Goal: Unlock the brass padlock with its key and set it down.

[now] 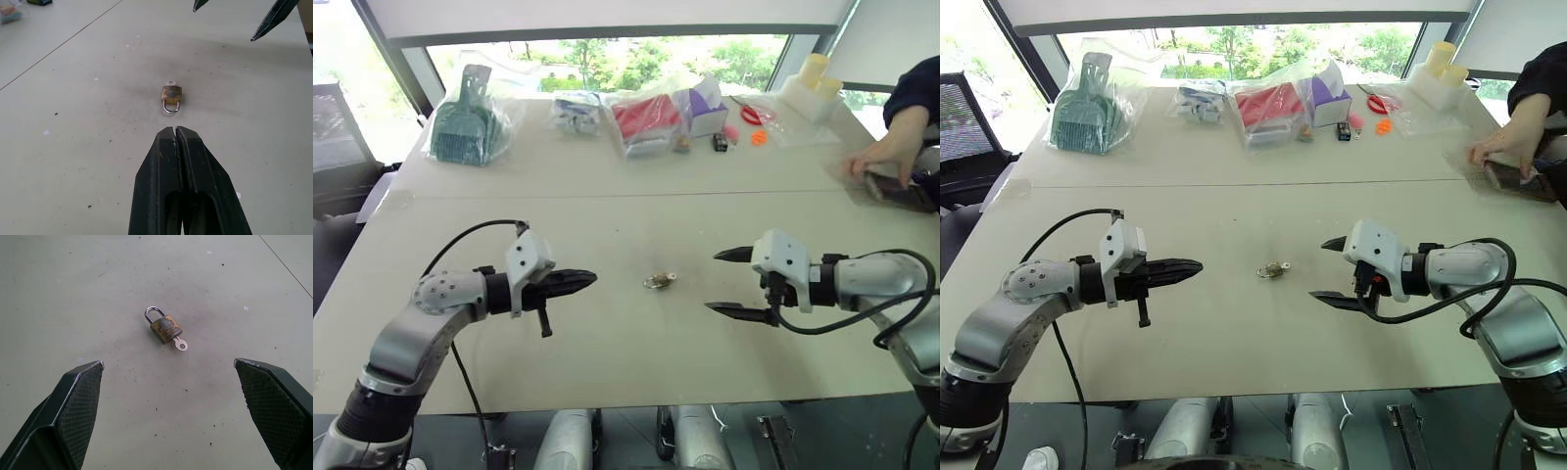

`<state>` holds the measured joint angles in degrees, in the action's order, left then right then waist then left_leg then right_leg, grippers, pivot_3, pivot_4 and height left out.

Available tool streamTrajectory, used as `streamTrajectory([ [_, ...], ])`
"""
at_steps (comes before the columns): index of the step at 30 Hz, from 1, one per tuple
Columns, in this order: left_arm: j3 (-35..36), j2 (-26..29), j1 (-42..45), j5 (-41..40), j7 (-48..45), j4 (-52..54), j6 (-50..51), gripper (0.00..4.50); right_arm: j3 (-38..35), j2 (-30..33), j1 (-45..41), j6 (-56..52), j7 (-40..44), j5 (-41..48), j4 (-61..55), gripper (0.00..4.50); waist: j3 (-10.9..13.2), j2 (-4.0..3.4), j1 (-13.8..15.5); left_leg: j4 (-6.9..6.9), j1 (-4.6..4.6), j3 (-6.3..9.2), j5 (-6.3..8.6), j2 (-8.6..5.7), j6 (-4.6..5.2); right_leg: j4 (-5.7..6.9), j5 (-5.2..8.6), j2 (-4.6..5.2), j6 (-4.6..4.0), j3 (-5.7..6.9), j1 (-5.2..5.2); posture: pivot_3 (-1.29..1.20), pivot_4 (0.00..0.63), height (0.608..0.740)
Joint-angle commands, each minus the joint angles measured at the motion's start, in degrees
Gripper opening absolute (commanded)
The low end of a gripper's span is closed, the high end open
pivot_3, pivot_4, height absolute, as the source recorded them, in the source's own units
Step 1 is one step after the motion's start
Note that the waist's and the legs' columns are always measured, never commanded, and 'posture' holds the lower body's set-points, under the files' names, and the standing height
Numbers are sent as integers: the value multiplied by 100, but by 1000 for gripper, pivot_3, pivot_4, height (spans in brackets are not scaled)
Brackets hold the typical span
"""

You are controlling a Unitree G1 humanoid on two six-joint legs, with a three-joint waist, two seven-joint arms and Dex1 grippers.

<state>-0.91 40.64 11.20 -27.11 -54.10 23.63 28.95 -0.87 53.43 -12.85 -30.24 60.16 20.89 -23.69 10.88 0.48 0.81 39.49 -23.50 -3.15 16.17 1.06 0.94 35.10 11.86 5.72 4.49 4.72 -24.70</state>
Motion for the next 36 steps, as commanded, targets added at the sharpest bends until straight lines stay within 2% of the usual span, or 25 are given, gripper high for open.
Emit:
streamTrajectory([
  [1, 140, 50, -39, -114, 33, 256, 9, 0, -48, 56, -109, 95, 21, -5, -73, 4434, 0, 0, -1, 0, 0, 0, 0, 0, 0, 0, 0, 0, 0, 0, 0, 0, 150, 740],
  [29, 85, 19, -47, -183, 173, 310, 71, 0, -130, 28, 73, -39, -189, 77, -265, 4434, 0, 0, 1, 0, 0, -1, 0, 0, 0, 0, 0, 0, 0, 0, 0, 0, 150, 740],
  [31, 15, -32, -43, -164, 185, 291, 63, 0, -144, 29, 80, -48, -202, 82, -272, 4434, 0, 0, 1, -1, 0, 0, 0, 0, 0, 0, 0, 0, 0, 0, 0, 0, 150, 740],
  [33, -414, -389, 7, 117, 355, 56, -138, 0, -149, 15, 110, -64, -247, 77, -316, 4434, 0, 0, 2, 0, 0, -1, 0, 0, 0, 0, 0, 0, 0, 0, 0, 0, 150, 740],
  [36, -1051, -775, 135, 667, 437, -357, -536, 705, -155, -8, 117, -107, -310, 90, -363, 4500, -1, -1, 21, -1, 1, 0, 0, -9, 0, -2, 0, 7, 1, 0, 4, 0, 150, 740],
])
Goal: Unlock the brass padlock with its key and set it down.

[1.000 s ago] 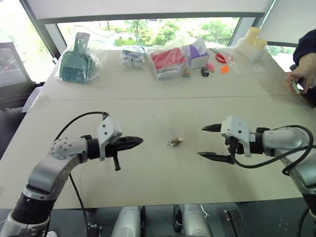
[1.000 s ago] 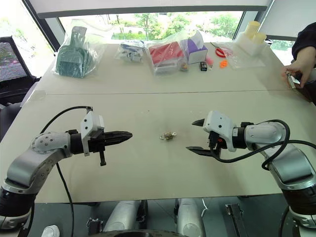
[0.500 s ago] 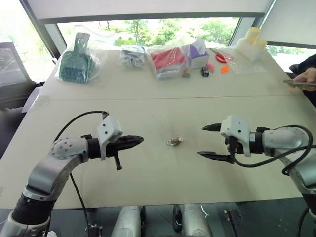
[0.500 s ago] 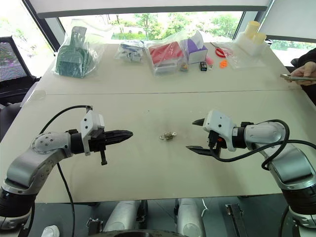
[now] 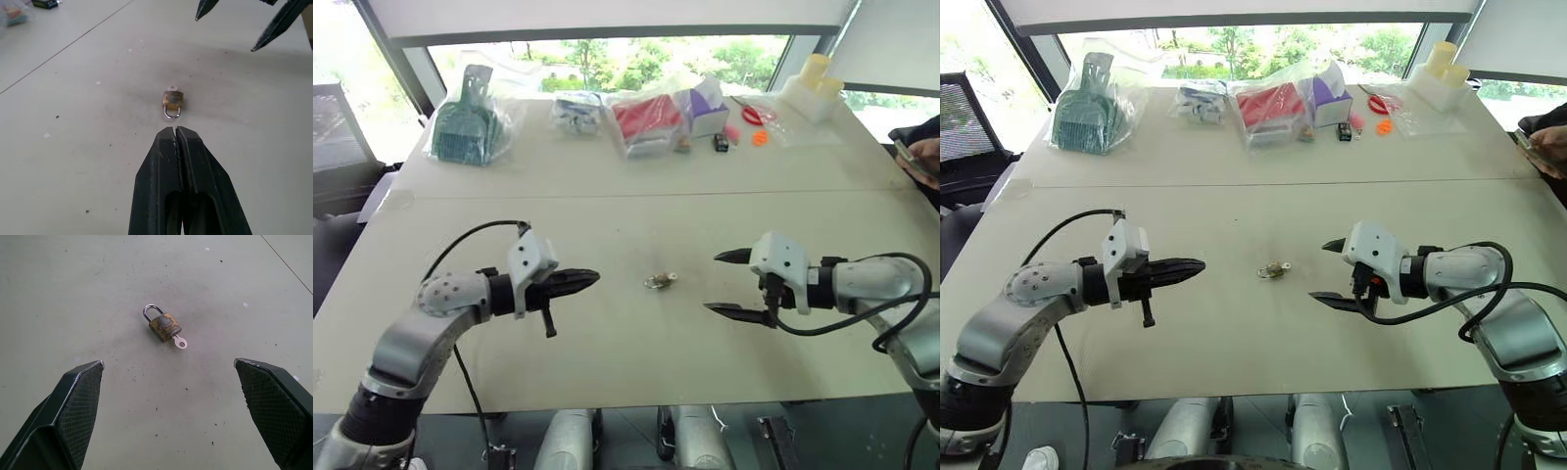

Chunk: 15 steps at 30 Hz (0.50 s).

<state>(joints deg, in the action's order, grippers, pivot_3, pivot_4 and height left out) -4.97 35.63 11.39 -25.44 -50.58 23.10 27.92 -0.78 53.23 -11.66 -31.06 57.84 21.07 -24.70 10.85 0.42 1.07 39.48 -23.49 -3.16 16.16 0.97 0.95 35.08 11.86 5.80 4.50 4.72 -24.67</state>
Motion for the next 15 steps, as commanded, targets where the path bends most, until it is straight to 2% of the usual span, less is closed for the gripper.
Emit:
streamTrajectory([
  [1, -858, -398, 170, 700, 90, -468, -604, 1200, -169, 10, 6, -42, -98, 81, -288, 4500, 2, 4, -6, 0, -1, -1, 0, -1, 0, 0, 0, 0, 0, 0, 0, 0, 150, 740],
  [4, -1290, -908, 478, 1121, 235, -1091, -986, 2517, -213, 23, 61, -94, -154, 93, -375, 4500, 2, 5, -6, 1, -1, 0, 0, -1, 0, 1, -1, 0, 0, 0, 0, 0, 150, 740],
  [6, -1417, -1155, 676, 1334, 330, -1457, -1160, 3212, -269, 43, 111, -136, -192, 109, -437, 4500, 2, 4, 0, 0, -1, 1, 0, -1, 1, 1, -1, 0, 0, 0, 0, 0, 150, 740],
  [8, -1502, -1331, 863, 1495, 332, -1793, -1340, 4130, -321, 61, 171, -166, -220, 131, -489, 4500, 2, 5, -9, 1, -1, 1, 0, -2, 1, 2, -1, 0, 1, 0, 0, 0, 150, 740],
  [9, -1549, -1431, 965, 1597, 376, -1973, -1439, 4372, -353, 72, 220, -182, -239, 141, -531, 4500, 1, 4, -14, 1, -1, 1, 0, -2, 1, 2, -1, 0, 1, 0, 0, 0, 150, 740],
  [15, -1735, -1926, 1345, 2045, 621, -2735, -1703, 4372, -495, 70, 416, -280, -373, 133, -720, 4500, 1, 5, -16, 1, -1, 0, 0, -2, 1, 2, -2, 0, 3, 1, 0, 0, 150, 740],
])
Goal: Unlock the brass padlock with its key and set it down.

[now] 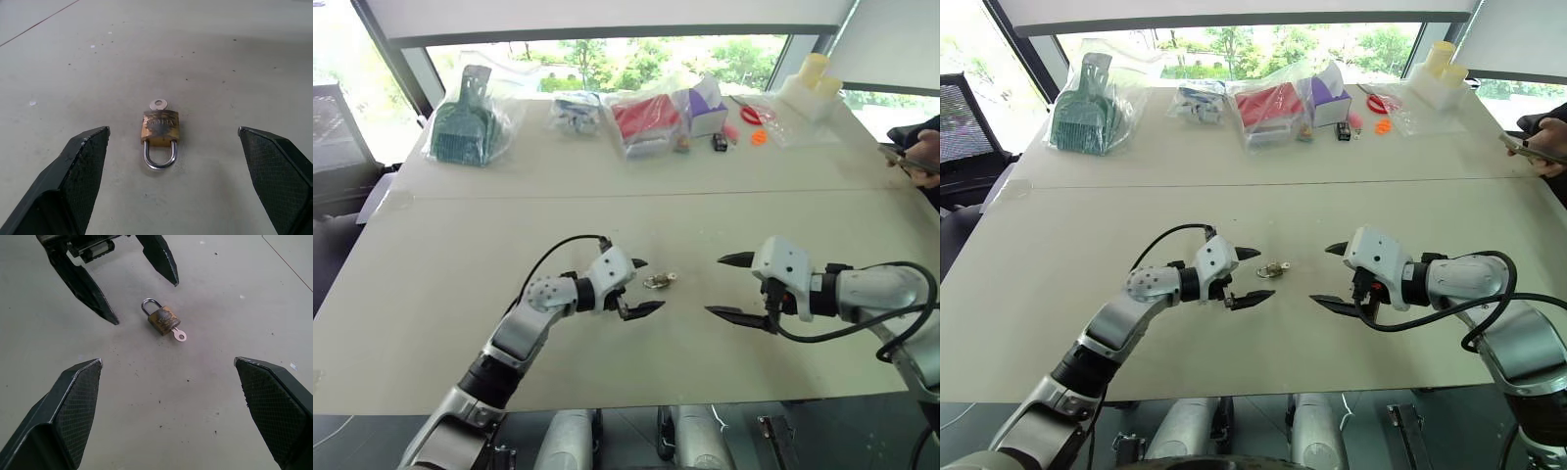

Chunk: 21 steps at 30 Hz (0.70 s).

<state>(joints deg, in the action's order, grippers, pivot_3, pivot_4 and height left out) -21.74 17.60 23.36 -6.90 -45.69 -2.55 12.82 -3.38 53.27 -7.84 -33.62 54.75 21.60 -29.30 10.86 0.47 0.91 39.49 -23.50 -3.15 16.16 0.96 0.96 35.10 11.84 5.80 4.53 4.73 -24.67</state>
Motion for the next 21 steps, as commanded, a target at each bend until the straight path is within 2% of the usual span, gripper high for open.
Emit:
streamTrajectory([
  [1, -64, -170, 174, 245, 146, -257, -229, 4372, -246, 68, 50, -32, -76, 79, -275, 4500, 0, 0, 0, 0, 0, 0, 0, 0, 0, 0, 0, 0, 0, 0, 0, 0, 150, 740],
  [10, -124, -307, 292, 627, 199, -604, -316, 4372, -270, 84, 84, -36, -126, 51, -318, 4500, -1, 1, 5, 1, 0, 2, 0, 0, 0, 0, -1, 1, 1, 0, 2, 0, 150, 740],
  [14, -112, -315, 278, 657, 173, -631, -254, 3135, -220, 79, 19, -7, -112, 24, -274, 4500, -1, 1, -1, 2, 2, 2, 0, 0, 0, 1, -1, 1, 1, 0, 3, 0, 150, 740],
  [19, -104, -282, 295, 641, 109, -635, -160, 769, -175, 75, -49, 12, -95, 6, -235, 4500, -1, 1, -2, 2, 2, 3, 0, 0, 0, 1, -1, 1, 1, 0, 3, 0, 150, 740],
  [21, -65, -244, 315, 623, 78, -625, -143, 749, -149, 76, -70, 37, -84, -15, -221, 4500, -1, 1, -2, 2, 2, 3, 0, 0, 0, 1, -1, 1, 1, 1, 3, 0, 150, 740],
])
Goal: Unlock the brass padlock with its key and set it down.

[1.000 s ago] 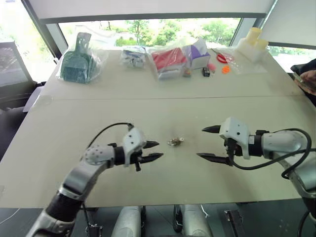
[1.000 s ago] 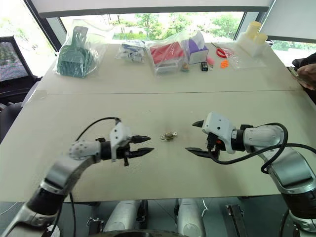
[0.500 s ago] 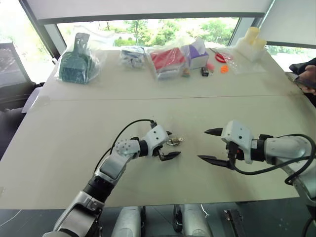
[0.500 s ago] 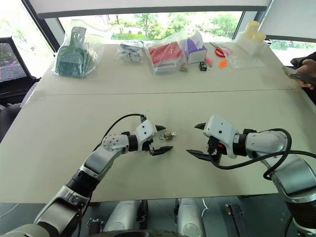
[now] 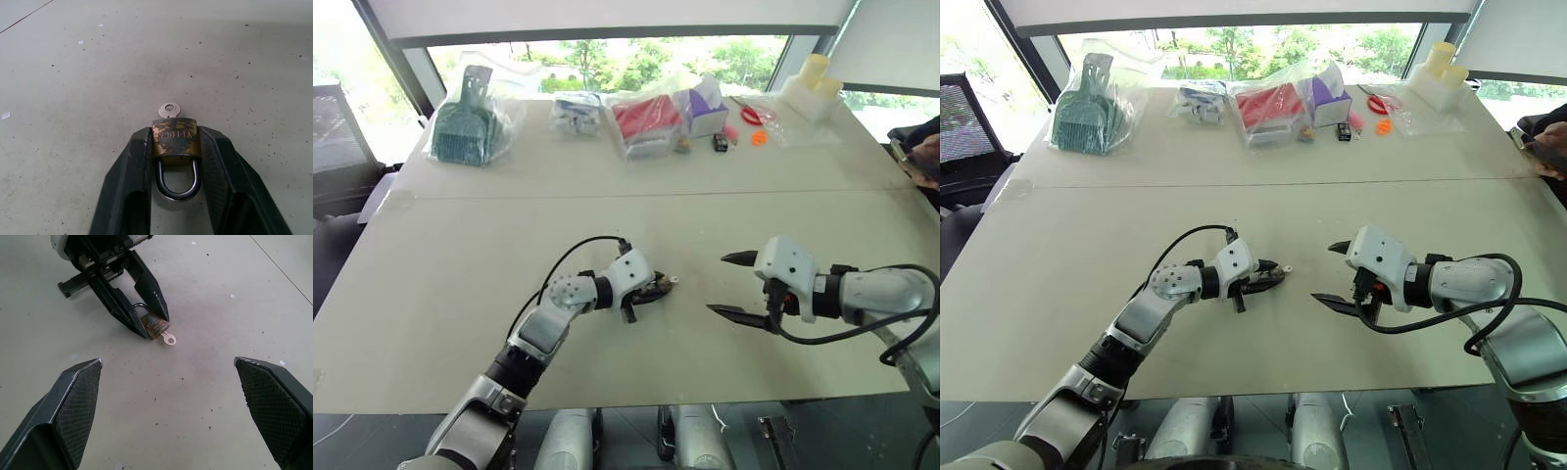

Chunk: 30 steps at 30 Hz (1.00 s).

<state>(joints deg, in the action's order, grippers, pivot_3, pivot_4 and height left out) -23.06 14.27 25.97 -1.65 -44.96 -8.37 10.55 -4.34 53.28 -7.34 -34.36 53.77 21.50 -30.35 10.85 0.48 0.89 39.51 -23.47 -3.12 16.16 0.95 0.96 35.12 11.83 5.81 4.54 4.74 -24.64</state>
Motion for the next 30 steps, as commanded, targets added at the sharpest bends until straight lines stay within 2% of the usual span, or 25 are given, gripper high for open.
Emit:
streamTrajectory([
  [1, 83, 113, 58, 87, -17, -30, 86, 749, -38, 74, -129, 120, 16, -15, -116, 4500, 0, 0, 0, 0, 0, 0, 0, 0, 0, 0, 0, 0, 0, 0, 0, 0, 150, 740],
  [3, 113, 162, 66, 56, -61, 13, 110, 749, -4, 67, -151, 162, 10, -55, -105, 4500, 0, 0, -5, 0, 0, 0, 0, 0, 0, 0, 0, 0, 0, 0, 0, 0, 150, 740],
  [7, 461, 489, 158, -649, -757, 733, 332, 749, 627, -6, -409, 1357, -208, -1131, 404, 4500, 1, 1, -35, -1, 1, -1, 0, 3, 0, 2, 0, -7, 0, 0, -3, 0, 150, 740],
  [11, 830, 847, 392, -1191, -1207, 1261, 688, 749, 1092, -340, -821, 2396, -498, -1850, 828, 4500, 2, 0, -1, -2, -3, 0, 0, 4, -1, 6, 1, -10, 0, 0, -9, 0, 150, 740],
  [16, 1200, 1309, 629, -1584, -1595, 1421, 963, 749, 1578, -812, -1249, 3517, -892, -2682, 1195, 4500, 2, 0, -15, -1, -4, -2, -1, -1, -1, 4, -5, -9, 14, -1, -6, 0, 150, 740],
  [22, 1321, 1530, 742, -1670, -1753, 1322, 995, 749, 1832, -1280, -1612, 4236, -1347, -3411, 1449, 4500, 2, 0, -9, -1, -4, -4, -2, -4, -2, 5, -11, -13, 23, -1, -6, 0, 150, 740],
  [30, 1358, 1513, 809, -1726, -1806, 1263, 1044, 749, 2030, -1578, -1800, 4557, -1506, -3902, 1628, 4500, 2, 0, -17, -1, -3, -4, -2, -5, -3, 6, -11, -15, 23, -1, -5, 0, 150, 740],
])
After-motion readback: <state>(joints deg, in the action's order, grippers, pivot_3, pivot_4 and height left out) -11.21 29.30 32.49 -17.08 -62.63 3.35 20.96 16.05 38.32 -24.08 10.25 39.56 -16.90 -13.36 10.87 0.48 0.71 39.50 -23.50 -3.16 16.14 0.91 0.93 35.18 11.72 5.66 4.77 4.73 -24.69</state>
